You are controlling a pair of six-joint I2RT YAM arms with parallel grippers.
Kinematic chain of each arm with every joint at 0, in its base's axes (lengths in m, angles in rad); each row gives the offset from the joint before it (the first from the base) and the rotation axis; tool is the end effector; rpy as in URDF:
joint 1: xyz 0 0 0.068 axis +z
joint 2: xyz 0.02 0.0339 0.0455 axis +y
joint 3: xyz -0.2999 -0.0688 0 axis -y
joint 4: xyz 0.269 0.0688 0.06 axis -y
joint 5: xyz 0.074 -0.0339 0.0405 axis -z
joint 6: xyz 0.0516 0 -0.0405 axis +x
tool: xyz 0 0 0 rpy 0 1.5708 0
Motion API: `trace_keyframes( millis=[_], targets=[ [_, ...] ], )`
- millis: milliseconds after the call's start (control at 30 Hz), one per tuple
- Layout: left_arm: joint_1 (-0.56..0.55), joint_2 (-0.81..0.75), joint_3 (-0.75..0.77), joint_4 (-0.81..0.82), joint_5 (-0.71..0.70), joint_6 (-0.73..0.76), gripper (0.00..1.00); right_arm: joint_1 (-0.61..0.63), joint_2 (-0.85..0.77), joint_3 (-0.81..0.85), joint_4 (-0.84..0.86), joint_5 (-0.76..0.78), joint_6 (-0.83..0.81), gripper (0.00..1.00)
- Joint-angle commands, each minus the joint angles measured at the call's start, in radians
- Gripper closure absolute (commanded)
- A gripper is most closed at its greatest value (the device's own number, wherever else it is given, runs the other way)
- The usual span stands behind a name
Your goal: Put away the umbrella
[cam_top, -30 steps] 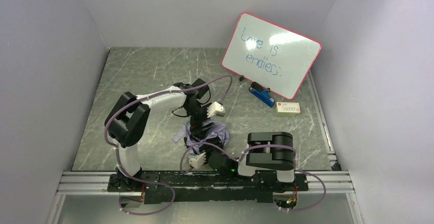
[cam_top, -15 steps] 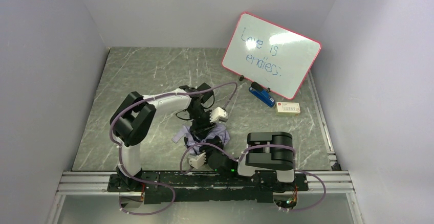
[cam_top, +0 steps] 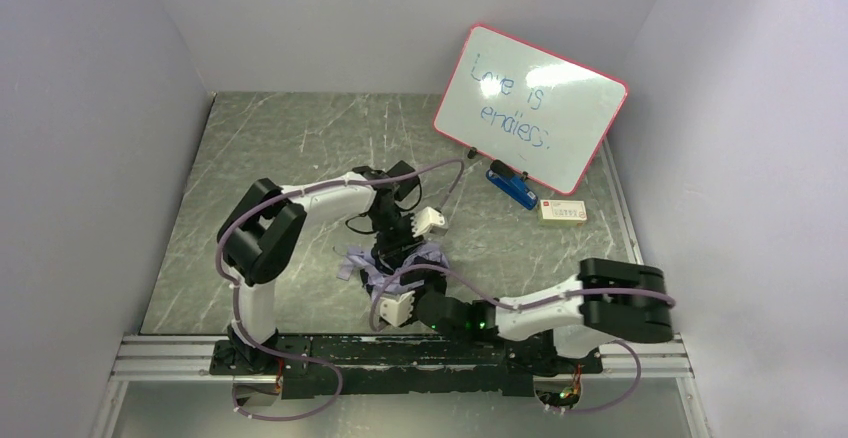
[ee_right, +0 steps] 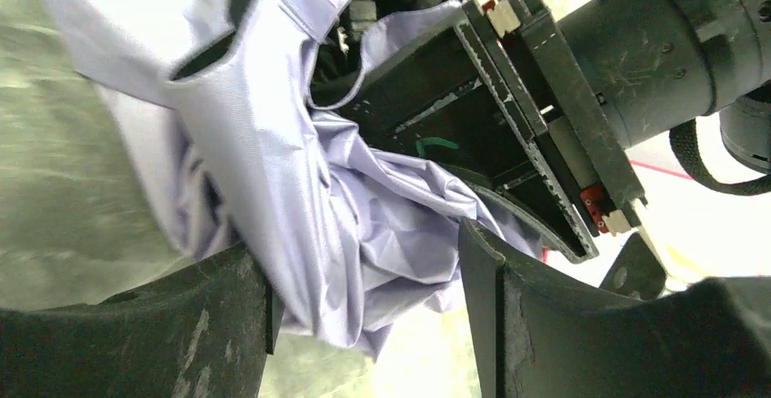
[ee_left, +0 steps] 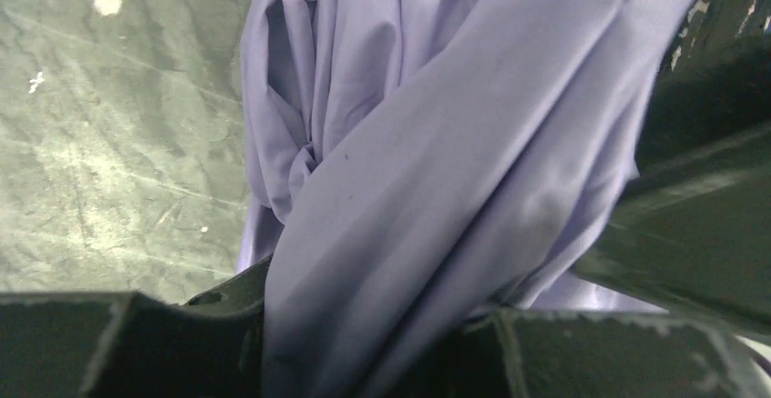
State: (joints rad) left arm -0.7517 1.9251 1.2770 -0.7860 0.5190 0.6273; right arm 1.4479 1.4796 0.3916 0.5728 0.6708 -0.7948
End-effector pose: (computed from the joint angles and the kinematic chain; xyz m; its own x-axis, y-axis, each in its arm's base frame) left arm 0.2681 -0.2856 0.1625 -0.2089 0.8929 -0.3987 0.9448 0.0791 -0.3178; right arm 0.0650 0.2643 0.1454 0.4652 -0.7942 -0.3909 -0.5412 0.0943 -0.8356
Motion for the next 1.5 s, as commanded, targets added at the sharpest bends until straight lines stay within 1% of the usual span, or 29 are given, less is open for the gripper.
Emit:
trace_keyframes(
  millis=[0,133,233,367,467,533,667,800,933,1000,1100,1267,1367,1467],
  targets=[
    [0.050,0.113,0.037,0.104,-0.295,-0.032,0.95,0.006,-0.180,0.021,-0.280,-0.162,0.239,0.31],
    [0.063,0.120,0.081,0.145,-0.433,-0.060,0.95,-0.007,-0.387,0.029,-0.384,-0.249,0.374,0.32],
    [0.063,0.120,0.101,0.157,-0.465,-0.081,0.95,-0.042,-0.452,0.053,-0.422,-0.345,0.456,0.37],
    [0.063,0.111,0.097,0.187,-0.502,-0.104,0.95,-0.073,-0.381,0.099,-0.396,-0.418,0.547,0.43],
    [0.063,0.118,0.104,0.177,-0.504,-0.103,0.95,-0.086,-0.285,0.138,-0.333,-0.466,0.543,0.45],
    [0.063,0.120,0.105,0.170,-0.500,-0.101,0.95,-0.088,-0.211,0.183,-0.304,-0.472,0.504,0.45],
    [0.063,0.111,0.101,0.164,-0.502,-0.098,0.95,-0.092,-0.074,0.263,-0.244,-0.459,0.382,0.39],
    [0.063,0.115,0.106,0.150,-0.494,-0.096,0.95,-0.093,0.050,0.344,-0.197,-0.450,0.196,0.38],
    [0.063,0.118,0.108,0.140,-0.482,-0.098,0.95,-0.105,0.141,0.385,-0.174,-0.429,-0.044,0.38],
    [0.063,0.118,0.112,0.134,-0.479,-0.098,0.95,-0.117,0.168,0.398,-0.183,-0.431,-0.145,0.38],
    [0.063,0.114,0.114,0.130,-0.479,-0.097,0.95,-0.139,0.200,0.416,-0.200,-0.458,-0.255,0.37],
    [0.063,0.110,0.109,0.127,-0.481,-0.095,0.95,-0.168,0.270,0.454,-0.190,-0.437,-0.427,0.35],
    [0.063,0.108,0.103,0.128,-0.479,-0.094,0.95,-0.186,0.291,0.467,-0.158,-0.454,-0.484,0.35],
    [0.063,0.107,0.097,0.128,-0.477,-0.092,0.95,-0.199,0.325,0.503,-0.160,-0.461,-0.521,0.35]
  ],
)
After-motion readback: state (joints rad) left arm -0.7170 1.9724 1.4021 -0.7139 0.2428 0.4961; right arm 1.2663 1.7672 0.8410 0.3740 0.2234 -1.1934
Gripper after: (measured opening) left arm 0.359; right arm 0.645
